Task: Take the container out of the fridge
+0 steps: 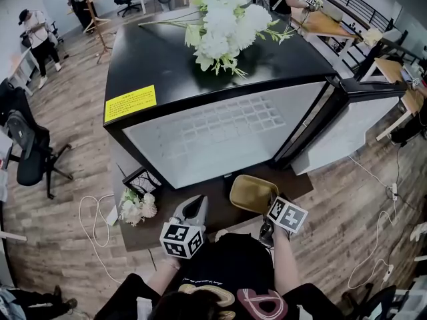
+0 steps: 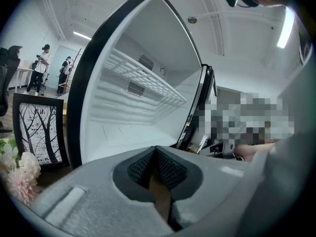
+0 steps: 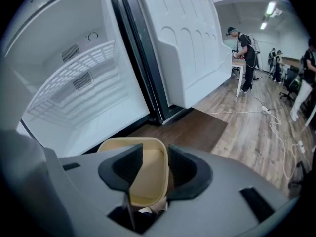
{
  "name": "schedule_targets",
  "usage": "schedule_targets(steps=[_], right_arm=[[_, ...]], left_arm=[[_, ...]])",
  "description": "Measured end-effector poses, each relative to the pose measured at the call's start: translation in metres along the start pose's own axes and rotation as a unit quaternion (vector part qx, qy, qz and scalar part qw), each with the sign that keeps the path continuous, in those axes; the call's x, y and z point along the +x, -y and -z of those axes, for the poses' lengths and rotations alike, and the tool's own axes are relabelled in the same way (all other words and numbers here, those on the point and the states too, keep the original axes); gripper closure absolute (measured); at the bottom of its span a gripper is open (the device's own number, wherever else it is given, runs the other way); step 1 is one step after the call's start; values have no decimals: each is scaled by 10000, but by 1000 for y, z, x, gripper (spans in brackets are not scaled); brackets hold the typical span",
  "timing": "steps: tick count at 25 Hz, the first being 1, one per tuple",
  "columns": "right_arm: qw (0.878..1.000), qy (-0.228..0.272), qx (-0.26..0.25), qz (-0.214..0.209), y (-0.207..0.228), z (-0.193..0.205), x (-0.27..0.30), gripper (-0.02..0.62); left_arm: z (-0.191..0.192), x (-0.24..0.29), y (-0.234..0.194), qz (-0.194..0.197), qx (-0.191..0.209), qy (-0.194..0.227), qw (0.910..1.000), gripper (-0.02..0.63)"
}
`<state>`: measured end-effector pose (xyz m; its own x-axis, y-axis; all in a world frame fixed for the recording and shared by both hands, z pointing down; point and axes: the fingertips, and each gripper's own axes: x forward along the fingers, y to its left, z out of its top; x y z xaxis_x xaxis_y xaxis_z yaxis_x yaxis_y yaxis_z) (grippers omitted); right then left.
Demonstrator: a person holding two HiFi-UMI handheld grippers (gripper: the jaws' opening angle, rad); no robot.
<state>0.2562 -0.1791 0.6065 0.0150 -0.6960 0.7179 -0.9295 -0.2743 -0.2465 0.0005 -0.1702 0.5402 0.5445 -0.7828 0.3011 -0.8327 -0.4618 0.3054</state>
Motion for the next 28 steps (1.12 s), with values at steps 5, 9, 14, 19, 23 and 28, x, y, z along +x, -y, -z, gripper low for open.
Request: schedule_targets(steps=[5, 9, 14, 19, 23, 28], right_arm=[[9988, 421, 14, -245, -5, -18, -13, 379], [9969, 598, -131, -498, -14, -27, -24, 359], [9897, 946, -661, -847, -35, -35, -47, 396], [9814, 1157, -1013, -1148, -55, -28, -65, 450], [9775, 1166, -1224, -1264, -66, -18, -70, 500], [9740, 1170, -1441, -1299, -77, -5, -72, 557]], left_arm=[[0, 2, 1, 10, 4, 3, 10000, 598], [0, 2, 5, 43, 39, 8, 10000, 598], [-5, 4, 12, 116, 100, 77, 9999, 598], [-11, 3, 22, 237, 40, 186, 9995, 598], [-15, 4, 29, 324, 39, 248, 9992, 598], [-15, 4, 39, 455, 126, 230, 9986, 598]])
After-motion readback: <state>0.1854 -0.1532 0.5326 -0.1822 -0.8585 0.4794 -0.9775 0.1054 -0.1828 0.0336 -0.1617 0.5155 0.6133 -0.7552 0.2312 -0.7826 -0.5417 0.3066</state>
